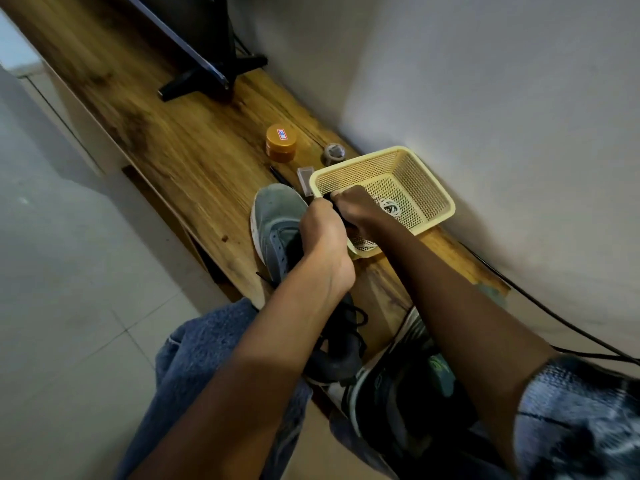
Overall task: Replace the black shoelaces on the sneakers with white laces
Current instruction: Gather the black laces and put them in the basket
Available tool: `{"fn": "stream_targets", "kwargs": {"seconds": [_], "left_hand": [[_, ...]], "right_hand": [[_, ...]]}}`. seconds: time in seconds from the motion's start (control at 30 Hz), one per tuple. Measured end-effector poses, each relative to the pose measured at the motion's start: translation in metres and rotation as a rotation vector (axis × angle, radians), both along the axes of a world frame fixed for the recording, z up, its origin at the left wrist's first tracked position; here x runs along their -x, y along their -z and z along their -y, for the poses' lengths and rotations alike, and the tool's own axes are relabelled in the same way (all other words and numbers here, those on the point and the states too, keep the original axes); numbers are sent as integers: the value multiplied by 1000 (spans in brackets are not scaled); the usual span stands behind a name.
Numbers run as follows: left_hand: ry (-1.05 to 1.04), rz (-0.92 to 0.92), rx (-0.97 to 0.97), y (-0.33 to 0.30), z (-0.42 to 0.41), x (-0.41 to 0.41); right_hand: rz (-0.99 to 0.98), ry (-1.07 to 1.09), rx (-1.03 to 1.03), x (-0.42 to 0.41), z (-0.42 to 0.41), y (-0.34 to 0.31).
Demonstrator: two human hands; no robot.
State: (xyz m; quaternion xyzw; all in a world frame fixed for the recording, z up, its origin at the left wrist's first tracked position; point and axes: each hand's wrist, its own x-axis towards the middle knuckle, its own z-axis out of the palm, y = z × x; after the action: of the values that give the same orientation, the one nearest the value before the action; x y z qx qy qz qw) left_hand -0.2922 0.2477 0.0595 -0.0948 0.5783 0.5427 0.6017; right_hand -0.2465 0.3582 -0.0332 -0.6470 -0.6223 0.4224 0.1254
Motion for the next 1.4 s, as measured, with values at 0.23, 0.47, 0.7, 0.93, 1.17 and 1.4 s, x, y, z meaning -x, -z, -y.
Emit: {"fn": "stream_targets", "kwargs": {"seconds": [0.23,0.47,0.7,0.93,1.17,1.4], "left_hand": [[-9,14,-10,0,-2,-2],[-39,27,-19,2,-3,-4],[10,-59,-42,2,-1,-6],[-104,-335,-251,3,3,-9],[-195,-592,-452,3,10,-4],[55,-939,-627,23,38,8]], "right_hand": [[210,-99,-147,1,2,-1],[148,-71,-154,-14,-2,-1],[-57,81,-96,-35,15,-37],[-324,204,-200,-79,105,-99],[-193,91,-349,-93,177,-94],[266,-326,-268,-85,182,-60]]}}
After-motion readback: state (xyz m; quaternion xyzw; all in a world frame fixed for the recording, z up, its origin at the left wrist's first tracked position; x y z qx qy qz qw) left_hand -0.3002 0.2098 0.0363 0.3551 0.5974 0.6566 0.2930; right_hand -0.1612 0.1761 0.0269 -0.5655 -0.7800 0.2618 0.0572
